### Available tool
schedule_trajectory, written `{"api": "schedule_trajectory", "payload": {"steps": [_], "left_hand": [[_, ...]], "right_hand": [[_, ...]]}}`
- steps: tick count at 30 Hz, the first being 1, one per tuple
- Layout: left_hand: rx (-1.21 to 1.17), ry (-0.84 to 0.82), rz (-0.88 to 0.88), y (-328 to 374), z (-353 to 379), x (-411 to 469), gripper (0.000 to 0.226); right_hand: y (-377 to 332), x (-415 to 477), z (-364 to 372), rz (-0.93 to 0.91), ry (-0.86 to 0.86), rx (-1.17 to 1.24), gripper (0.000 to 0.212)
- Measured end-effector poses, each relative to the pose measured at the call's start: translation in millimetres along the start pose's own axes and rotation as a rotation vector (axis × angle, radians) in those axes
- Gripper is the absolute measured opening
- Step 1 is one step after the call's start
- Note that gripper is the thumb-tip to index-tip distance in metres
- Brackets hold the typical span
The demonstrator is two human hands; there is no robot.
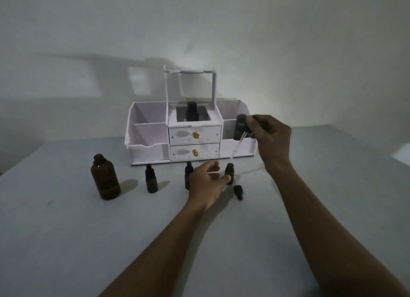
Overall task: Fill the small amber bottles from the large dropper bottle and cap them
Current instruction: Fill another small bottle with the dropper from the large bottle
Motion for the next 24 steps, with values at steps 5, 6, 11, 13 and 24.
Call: {"api": "schedule_trajectory", "payload": {"steps": [5, 6, 11, 13, 24], "left_hand": [[0.058, -0.029, 0.058, 1.6, 7.8, 6.9, 0.055], [0.059, -0.027, 0.064, 1.7, 8.6, 7.1, 0.055], [0.084, -0.015, 0.097, 5.0, 10.5, 6.7, 0.046], [0.089, -0.020, 0.116, 7.4, 11.9, 6.4, 0.041], [0.086, 0.000, 0.125, 7.5, 12.6, 4.6, 0.035]], "right_hand": [[5.8, 2.0, 1.4, -0.018, -0.024, -0.079, 0.009], [7.5, 1.9, 1.9, -0.015, -0.025, -0.102, 0.011], [13.4, 0.7, 3.0, 0.003, -0.029, -0.159, 0.019], [13.8, 0.7, 2.0, 0.011, -0.023, -0.166, 0.019], [14.4, -0.9, 3.9, 0.006, -0.035, -0.181, 0.018]]}}
Point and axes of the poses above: each hand's wrist, its own x-axis towards the middle knuckle, its own z-axis out of the palm, y = z × x, the point moved 8 cm from there along x, towards the middle knuckle, and after that the axes turned 5 degrees about -y, right-handed, at the moved point
